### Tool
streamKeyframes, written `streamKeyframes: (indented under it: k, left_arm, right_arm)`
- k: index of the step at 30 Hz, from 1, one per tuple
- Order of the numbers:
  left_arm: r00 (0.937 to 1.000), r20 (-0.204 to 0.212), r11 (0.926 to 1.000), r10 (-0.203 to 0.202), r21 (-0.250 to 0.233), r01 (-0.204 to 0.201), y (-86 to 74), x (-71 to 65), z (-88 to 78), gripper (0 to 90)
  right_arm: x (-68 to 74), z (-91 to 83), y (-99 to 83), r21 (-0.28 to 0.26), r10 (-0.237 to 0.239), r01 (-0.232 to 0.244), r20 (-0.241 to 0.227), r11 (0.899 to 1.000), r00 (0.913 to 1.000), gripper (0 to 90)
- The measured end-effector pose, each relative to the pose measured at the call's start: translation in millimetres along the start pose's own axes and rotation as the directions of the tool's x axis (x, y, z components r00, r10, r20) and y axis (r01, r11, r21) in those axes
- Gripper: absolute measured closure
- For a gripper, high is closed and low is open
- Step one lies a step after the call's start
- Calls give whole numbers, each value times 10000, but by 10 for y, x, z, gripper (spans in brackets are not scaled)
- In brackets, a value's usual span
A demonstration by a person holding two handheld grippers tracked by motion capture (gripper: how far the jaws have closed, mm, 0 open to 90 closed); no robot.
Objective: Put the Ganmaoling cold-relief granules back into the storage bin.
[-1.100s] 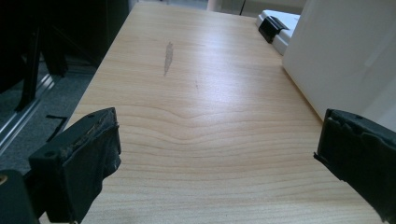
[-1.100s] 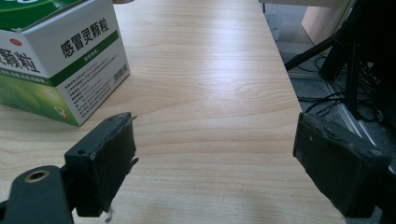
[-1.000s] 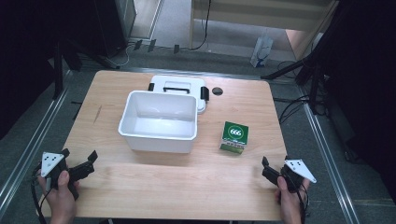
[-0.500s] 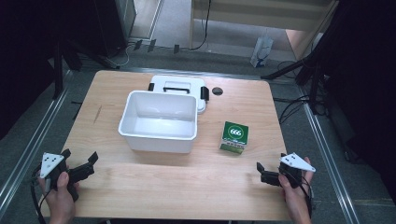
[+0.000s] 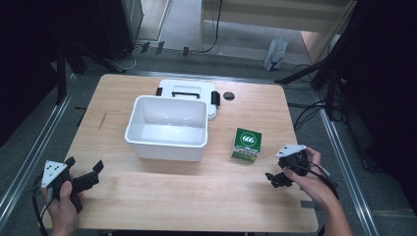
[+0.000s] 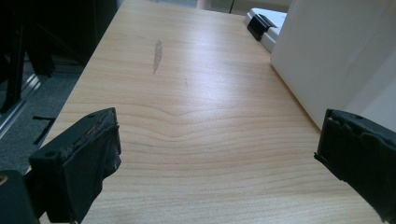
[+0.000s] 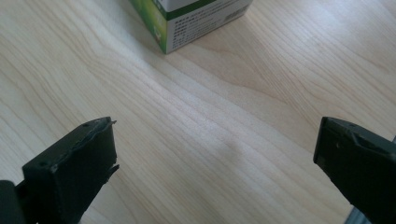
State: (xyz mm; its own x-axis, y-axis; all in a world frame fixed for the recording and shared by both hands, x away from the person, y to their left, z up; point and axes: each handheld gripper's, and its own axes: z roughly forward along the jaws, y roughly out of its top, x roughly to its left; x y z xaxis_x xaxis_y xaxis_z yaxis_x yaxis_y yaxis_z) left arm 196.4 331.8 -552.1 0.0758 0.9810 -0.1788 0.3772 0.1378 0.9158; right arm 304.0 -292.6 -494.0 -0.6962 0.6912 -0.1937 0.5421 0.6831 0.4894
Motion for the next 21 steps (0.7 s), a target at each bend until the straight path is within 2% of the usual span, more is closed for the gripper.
streamKeyframes:
  k: [3,7,8,11,13,15,17,18,19,20,21]
  left_arm:
    - [10000,6,10000,8,9,-8,0,0,1,0]
    - [10000,41,10000,0,22,0,1,-2,6,0]
    - [10000,43,10000,-4,30,4,1,-2,5,0]
    - [10000,54,10000,-27,29,27,2,-1,6,1]
    - [10000,59,10000,-26,35,26,2,-1,6,0]
    - [10000,79,10000,-16,53,15,3,0,7,1]
    - [10000,71,10000,-2,66,1,3,-1,7,1]
    - [10000,77,10000,6,76,-6,4,-2,8,1]
    - [10000,91,10000,17,90,-18,4,-2,10,1]
    - [10000,91,10000,17,90,-18,4,-2,10,1]
    - [10000,100,10000,9,93,-10,4,-3,10,1]
  right_arm:
    - [-20,20,150,898,-892,892,-40,9920,9960,0]
    - [-43,23,356,1694,-1515,1544,-304,9734,9880,0]
    - [-54,25,431,1923,-1661,1734,-535,9659,9847,0]
    - [-81,31,567,2233,-2103,2242,-846,9486,9740,36]
    - [-89,34,631,2411,-2315,2442,-804,9393,9695,57]
    - [-102,36,721,2632,-2598,2744,-897,9249,9615,68]
    - [-97,32,819,2940,-2798,2985,-1049,9080,9543,38]
    - [-97,32,819,2940,-2798,2985,-1049,9080,9543,38]
    - [-98,27,921,3068,-2891,3119,-1183,8992,9500,26]
    - [-98,27,921,3068,-2891,3119,-1183,8992,9500,26]
    - [-90,26,985,3088,-2973,3214,-1237,8952,9467,25]
